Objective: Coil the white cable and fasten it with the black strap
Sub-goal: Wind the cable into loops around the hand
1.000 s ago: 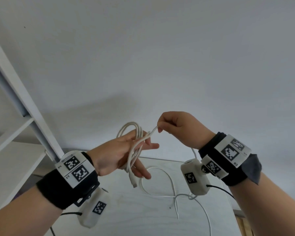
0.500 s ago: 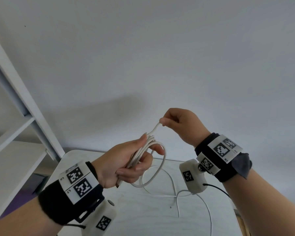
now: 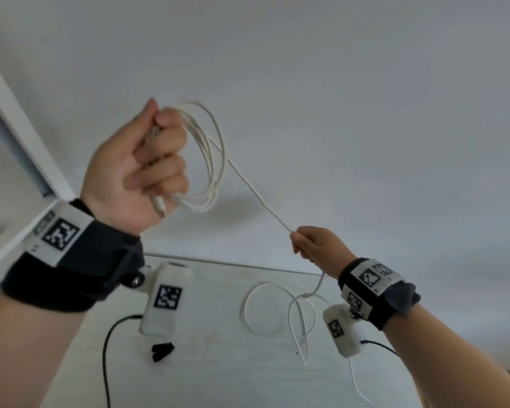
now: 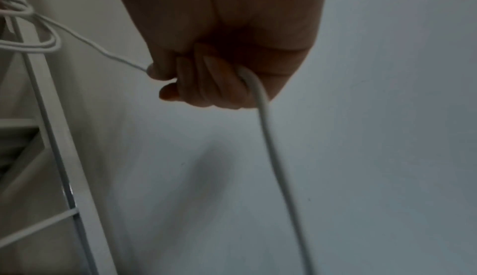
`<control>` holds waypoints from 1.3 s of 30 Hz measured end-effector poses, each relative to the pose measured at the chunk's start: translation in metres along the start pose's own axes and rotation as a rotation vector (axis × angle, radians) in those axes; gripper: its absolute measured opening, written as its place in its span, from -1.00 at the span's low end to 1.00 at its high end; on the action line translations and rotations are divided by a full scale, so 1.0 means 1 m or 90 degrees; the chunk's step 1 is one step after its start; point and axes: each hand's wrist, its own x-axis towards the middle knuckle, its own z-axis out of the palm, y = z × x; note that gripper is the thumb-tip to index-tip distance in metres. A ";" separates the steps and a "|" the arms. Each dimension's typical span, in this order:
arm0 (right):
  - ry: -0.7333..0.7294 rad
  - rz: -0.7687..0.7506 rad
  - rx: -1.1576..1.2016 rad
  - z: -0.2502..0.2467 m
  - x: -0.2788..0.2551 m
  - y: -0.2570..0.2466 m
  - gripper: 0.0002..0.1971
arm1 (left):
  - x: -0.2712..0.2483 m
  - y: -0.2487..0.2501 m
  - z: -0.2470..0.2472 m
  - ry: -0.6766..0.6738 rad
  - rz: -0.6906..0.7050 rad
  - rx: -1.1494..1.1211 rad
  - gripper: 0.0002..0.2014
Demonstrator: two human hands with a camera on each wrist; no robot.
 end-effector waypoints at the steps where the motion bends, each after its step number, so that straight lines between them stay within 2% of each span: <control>1: 0.007 0.002 0.004 0.001 -0.001 0.004 -0.72 | -0.001 0.007 -0.002 0.018 0.009 0.010 -0.62; 4: 0.035 -0.004 0.108 0.004 -0.004 0.007 -0.88 | 0.004 0.012 -0.009 0.111 0.066 0.104 -0.61; 6: 0.075 -0.033 0.151 0.006 -0.006 0.005 -0.86 | 0.006 0.007 -0.011 0.209 0.125 0.226 -0.61; 9: 0.100 -0.073 0.070 0.007 -0.010 -0.001 -0.84 | 0.012 -0.001 -0.013 0.301 0.167 0.266 -0.64; 13: 0.014 -0.091 -0.106 0.013 -0.013 -0.014 -0.85 | 0.022 -0.016 -0.015 0.410 0.193 0.278 -0.64; 17: -0.010 -0.094 -0.158 0.022 -0.013 -0.026 -0.86 | 0.028 -0.028 -0.014 0.449 0.199 0.277 -0.64; 20: 0.082 -0.074 -0.056 0.020 -0.009 -0.026 -0.88 | 0.027 -0.034 -0.016 0.474 0.161 0.293 -0.66; 23: 0.183 -0.006 -0.002 0.010 0.001 -0.017 -0.86 | 0.020 -0.036 -0.017 0.421 0.101 0.193 -0.68; 25: 0.184 0.062 -0.017 0.006 0.008 -0.007 -0.85 | 0.015 -0.036 -0.015 0.367 0.096 0.083 -0.73; 28: 0.132 0.118 -0.116 0.010 0.011 0.004 -0.86 | 0.012 -0.036 -0.010 0.321 0.137 -0.024 -0.76; 31: 0.000 0.112 -0.236 0.029 0.004 0.003 -0.86 | 0.015 -0.035 -0.006 0.285 0.181 -0.048 -0.72; 35: -0.198 0.022 -0.349 0.052 -0.015 -0.024 -0.89 | 0.020 -0.039 -0.013 0.325 0.210 0.125 -0.62; 39: -0.280 -0.079 -0.396 0.053 -0.029 -0.053 -0.88 | 0.019 -0.043 -0.029 0.347 0.156 0.322 -0.62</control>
